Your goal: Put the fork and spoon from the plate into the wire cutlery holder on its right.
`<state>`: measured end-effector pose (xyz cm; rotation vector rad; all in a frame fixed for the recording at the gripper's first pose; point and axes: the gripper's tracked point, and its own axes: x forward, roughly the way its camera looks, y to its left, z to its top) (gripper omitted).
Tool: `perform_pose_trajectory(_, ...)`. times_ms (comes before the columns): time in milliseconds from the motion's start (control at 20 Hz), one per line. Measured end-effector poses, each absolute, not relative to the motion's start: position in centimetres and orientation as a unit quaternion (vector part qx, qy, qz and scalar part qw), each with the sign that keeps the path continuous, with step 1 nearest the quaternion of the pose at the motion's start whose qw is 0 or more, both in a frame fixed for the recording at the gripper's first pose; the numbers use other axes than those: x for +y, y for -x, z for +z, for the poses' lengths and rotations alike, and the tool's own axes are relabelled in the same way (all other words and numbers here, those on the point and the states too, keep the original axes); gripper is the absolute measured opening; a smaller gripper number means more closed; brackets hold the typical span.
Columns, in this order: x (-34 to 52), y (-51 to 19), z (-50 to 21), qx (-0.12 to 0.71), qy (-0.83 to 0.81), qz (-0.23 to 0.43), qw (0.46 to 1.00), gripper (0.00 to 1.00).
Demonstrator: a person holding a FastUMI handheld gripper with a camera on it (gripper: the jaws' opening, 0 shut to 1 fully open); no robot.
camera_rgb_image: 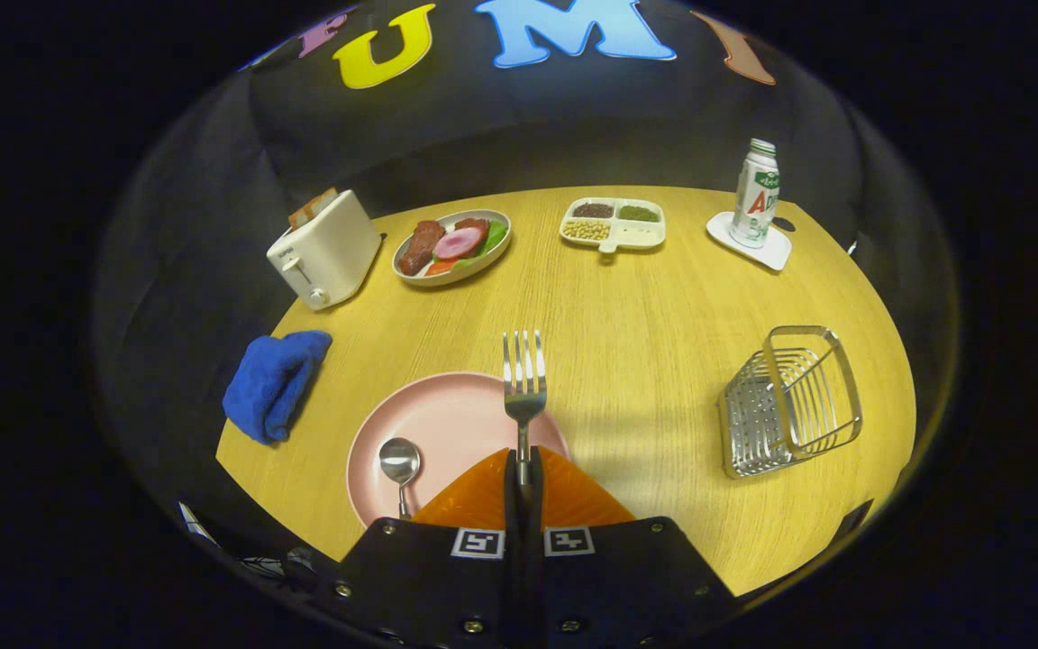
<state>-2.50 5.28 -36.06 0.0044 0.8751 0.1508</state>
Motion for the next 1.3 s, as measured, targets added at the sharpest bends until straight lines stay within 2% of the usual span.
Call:
perform_pose_trajectory(300,-2.1,1.1,-32.2,0.383,-0.026,0.001,0.923,0.02)
perform_pose_trajectory(600,-7.9,2.0,-31.2,0.375,-0.036,-0.05,0.925,0.02)
perform_pose_trajectory(1300,-11.0,3.5,-33.0,0.416,-0.053,-0.078,0.905,0.02)
